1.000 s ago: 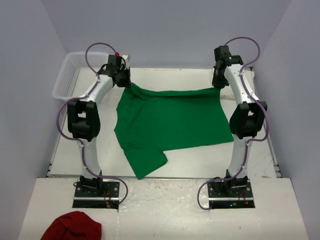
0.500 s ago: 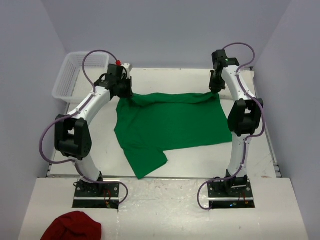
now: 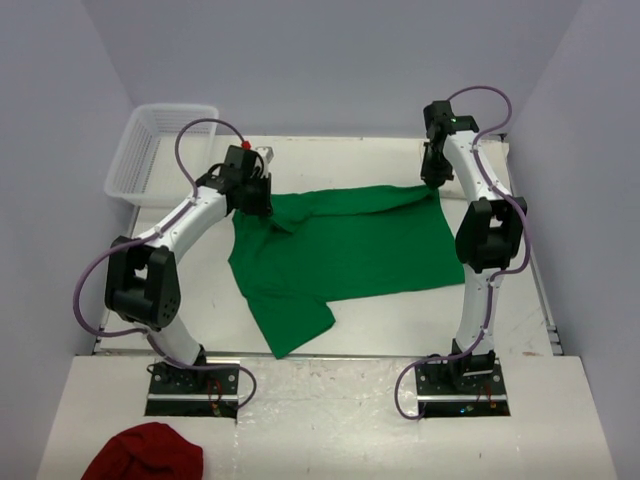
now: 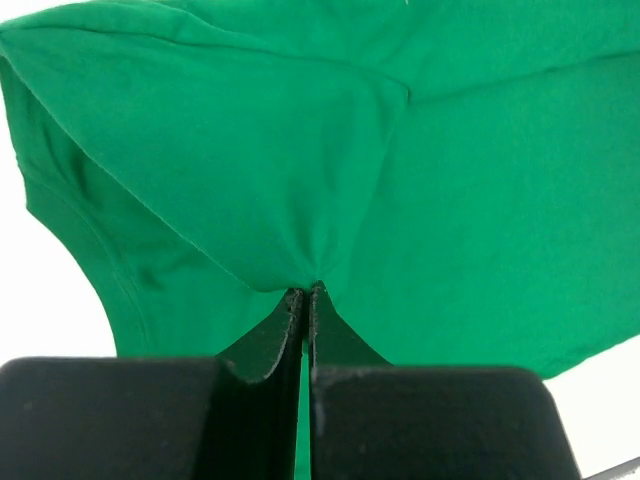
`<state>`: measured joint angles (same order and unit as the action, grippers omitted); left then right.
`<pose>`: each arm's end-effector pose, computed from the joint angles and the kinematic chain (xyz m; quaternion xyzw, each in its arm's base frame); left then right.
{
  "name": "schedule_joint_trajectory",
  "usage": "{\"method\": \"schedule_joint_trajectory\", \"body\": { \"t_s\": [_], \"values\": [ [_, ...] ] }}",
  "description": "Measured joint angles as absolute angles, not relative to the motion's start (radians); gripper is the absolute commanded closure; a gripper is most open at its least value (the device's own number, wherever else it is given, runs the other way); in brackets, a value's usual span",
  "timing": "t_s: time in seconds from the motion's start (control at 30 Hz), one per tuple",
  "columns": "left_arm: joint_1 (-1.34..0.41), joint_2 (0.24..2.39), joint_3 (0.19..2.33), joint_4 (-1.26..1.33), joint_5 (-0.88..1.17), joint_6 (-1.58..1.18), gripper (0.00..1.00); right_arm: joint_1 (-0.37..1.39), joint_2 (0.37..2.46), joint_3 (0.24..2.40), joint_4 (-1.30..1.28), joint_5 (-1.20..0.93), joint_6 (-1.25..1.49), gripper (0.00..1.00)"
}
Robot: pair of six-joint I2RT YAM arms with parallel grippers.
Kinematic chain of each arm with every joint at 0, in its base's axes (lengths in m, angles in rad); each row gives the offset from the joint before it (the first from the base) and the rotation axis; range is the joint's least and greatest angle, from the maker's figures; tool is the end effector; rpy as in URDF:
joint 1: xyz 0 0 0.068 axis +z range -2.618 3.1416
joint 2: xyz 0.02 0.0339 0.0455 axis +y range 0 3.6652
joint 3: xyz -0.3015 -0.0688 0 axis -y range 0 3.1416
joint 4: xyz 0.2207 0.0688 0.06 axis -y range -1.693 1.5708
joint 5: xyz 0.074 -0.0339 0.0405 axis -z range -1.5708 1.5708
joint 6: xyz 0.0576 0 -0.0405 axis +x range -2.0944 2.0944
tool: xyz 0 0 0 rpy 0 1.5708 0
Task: Fold and stack the t-shirts
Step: Grap the side of the flattened tshirt furthest away from the robot with both arms
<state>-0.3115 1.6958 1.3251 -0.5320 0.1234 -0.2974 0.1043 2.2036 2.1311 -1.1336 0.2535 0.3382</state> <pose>0.3465 -0.1190 0.2857 0.0269 0.9428 -0.1537 0.2947 0.4680 0.0345 0.2793 0.1366 0.9662 -0.0818 0.2028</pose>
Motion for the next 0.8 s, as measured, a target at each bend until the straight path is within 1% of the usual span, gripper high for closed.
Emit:
{"method": "schedule_joint_trajectory", "body": {
  "t_s": [0.37, 0.8],
  "values": [
    [-0.349, 1.647, 1.234, -0.547, 0.108, -0.332, 1.00, 0.104, 2.211, 2.102, -1.148, 0.271, 0.348, 1.00],
    [-0.349, 1.655, 1.218, -0.564, 0.037, -0.334, 1.00, 0.104, 2.226, 2.075, -1.154, 0.271, 0.347, 1.00]
  ]
}}
